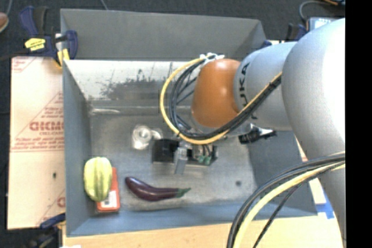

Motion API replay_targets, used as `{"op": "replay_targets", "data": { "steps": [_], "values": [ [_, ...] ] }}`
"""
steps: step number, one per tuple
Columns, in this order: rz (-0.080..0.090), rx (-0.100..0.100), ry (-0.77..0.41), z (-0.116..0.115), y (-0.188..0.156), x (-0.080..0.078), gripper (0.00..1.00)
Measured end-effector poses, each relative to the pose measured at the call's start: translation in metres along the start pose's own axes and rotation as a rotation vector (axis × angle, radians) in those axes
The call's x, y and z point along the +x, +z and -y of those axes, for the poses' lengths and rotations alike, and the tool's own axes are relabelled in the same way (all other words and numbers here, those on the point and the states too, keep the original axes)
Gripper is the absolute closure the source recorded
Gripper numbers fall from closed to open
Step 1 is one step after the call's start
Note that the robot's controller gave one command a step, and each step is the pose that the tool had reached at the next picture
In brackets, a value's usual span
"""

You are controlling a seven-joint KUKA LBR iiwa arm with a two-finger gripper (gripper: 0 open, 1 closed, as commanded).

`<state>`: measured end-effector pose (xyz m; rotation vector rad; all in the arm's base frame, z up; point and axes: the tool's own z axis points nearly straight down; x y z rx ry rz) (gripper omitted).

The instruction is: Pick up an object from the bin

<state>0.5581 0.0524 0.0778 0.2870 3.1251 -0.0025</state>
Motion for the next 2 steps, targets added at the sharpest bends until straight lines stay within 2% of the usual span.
{"op": "replay_targets", "data": {
  "steps": [2],
  "values": [
    [0.007, -0.002, 0.0, -0.0001, -0.0133, -0.0002, 1.0]
  ]
}}
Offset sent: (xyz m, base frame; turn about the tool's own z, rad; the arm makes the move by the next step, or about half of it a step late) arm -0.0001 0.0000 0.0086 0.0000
